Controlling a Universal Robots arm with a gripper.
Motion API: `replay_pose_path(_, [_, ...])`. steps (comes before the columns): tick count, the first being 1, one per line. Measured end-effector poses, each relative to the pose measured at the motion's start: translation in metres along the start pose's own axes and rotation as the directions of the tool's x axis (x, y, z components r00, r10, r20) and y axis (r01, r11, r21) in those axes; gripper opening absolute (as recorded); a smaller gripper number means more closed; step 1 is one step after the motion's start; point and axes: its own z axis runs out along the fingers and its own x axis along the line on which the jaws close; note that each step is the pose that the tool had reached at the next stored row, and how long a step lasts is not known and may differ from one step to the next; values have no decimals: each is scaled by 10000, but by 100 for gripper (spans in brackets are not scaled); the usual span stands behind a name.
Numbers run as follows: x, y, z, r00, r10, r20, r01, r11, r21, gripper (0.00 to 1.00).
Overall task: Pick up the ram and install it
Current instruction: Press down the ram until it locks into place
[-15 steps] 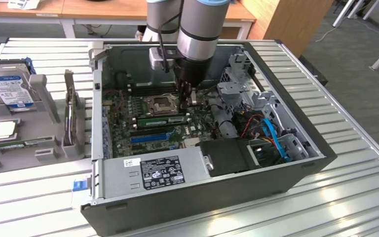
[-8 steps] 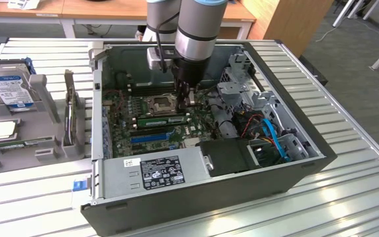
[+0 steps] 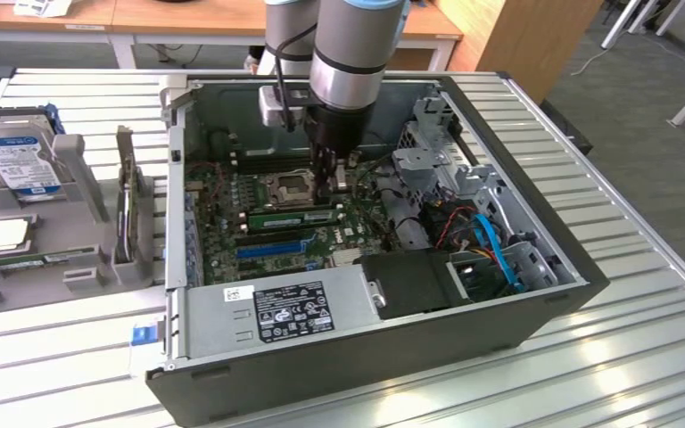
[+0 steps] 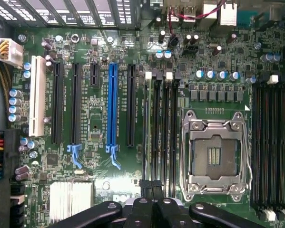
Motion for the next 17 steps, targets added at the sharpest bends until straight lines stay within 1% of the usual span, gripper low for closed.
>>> replay_pose_path(17, [0, 173, 5, 10000, 0, 0, 0, 10000, 0, 10])
